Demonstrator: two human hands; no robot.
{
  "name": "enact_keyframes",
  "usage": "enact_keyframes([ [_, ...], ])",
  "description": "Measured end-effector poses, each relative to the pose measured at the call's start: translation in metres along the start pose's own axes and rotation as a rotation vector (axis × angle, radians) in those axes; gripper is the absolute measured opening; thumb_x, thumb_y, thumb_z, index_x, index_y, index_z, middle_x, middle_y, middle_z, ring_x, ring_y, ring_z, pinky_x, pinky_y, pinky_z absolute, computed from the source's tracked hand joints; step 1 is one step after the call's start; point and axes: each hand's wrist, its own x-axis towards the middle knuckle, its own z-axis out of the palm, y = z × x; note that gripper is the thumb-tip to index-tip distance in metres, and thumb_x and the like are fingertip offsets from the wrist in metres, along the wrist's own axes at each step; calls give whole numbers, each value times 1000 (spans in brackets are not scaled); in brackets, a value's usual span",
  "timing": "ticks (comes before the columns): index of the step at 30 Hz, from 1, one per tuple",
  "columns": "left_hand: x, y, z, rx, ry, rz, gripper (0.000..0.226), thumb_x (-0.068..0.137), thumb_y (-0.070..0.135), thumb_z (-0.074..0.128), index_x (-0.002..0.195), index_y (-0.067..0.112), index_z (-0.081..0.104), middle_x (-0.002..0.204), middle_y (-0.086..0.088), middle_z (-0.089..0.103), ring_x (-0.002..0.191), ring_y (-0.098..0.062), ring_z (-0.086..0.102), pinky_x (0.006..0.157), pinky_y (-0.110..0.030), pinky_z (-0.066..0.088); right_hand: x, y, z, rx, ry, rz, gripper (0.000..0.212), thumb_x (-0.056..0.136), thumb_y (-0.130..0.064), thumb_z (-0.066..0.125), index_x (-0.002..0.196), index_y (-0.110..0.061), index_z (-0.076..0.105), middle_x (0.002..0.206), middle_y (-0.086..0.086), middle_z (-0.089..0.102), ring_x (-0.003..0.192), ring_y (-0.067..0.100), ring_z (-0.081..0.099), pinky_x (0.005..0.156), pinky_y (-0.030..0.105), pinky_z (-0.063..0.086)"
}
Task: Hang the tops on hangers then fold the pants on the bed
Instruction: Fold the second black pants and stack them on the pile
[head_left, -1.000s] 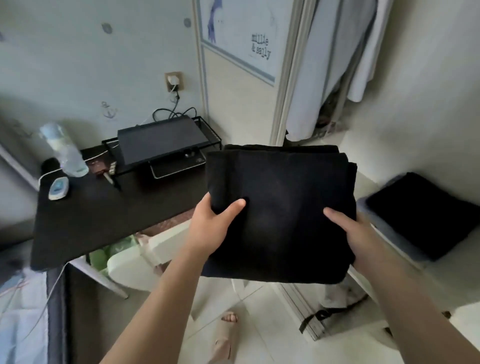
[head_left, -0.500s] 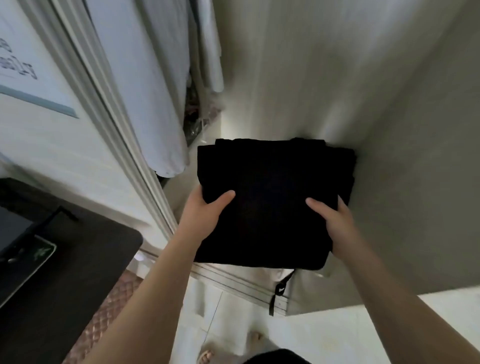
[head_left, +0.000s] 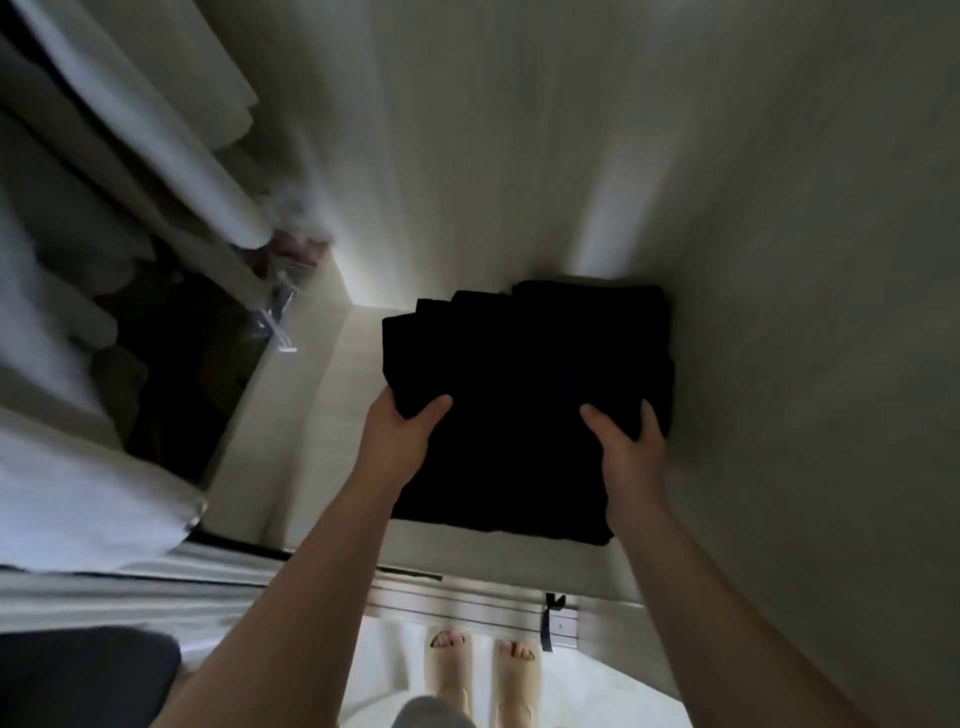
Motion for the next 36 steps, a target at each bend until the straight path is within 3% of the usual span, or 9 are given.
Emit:
enact_keyframes([
  [4,49,1,35,5,-102,9,49,90,31,77,134,20,60,120,5,70,111,-19,68,98,-40,56,39,-7,-4,-55,114,-26,53,80,-31,82,129,-34,63,112,-10,72,98,12,71,81,31,58],
  [10,128,8,91,-13,-232,52,42,89,38,77,126,33,59,114,15,68,108,-10,67,102,-42,54,116,-30,-6,-131,238,-99,48,75,-34,82,121,-33,68,97,-15,76,83,3,72,65,19,58],
  [13,169,9,120,38,-244,70,61,89,34,76,142,21,49,132,3,63,121,-18,62,107,-43,49,164,-37,-3,-335,306,-103,66,82,-30,78,142,-21,52,129,2,66,114,20,65,88,28,52],
  [16,185,-4,139,407,-215,40,96,86,44,75,159,23,16,159,-11,35,142,-33,39,116,-50,37,185,-32,0,-853,322,-45,94,86,-36,73,160,-21,16,162,11,26,146,33,30,116,45,30],
  [19,178,-25,146,899,-59,414,94,91,54,61,162,29,4,169,-13,2,153,-40,10,122,-54,21,181,-7,11,-1316,227,-375,87,91,-39,63,161,-32,11,168,3,5,153,32,9,119,54,19],
  [21,180,-36,154,1034,-85,686,79,96,54,51,162,31,13,170,-11,2,154,-39,8,122,-54,19,186,13,18,-1499,140,-498,76,98,-43,50,161,-35,8,169,4,0,154,34,3,119,57,17],
  [23,195,-47,164,1093,-129,757,69,101,55,42,161,34,19,171,-7,6,155,-37,5,122,-56,17,202,27,20,-1612,98,-459,68,103,-50,33,161,-36,0,169,5,-7,154,36,-3,120,62,13],
  [27,230,-66,186,1116,-135,729,66,103,59,31,162,36,15,171,-5,6,156,-33,0,123,-57,13,242,49,15,-1668,114,-454,66,102,-60,17,160,-38,-5,169,7,-8,155,36,-4,118,69,12],
  [36,258,-107,205,1116,-85,736,69,101,60,31,162,36,8,171,-5,-1,156,-35,-1,124,-54,12,277,90,13,-1641,165,-577,66,101,-57,21,162,-32,8,169,15,3,155,38,5,115,72,12],
])
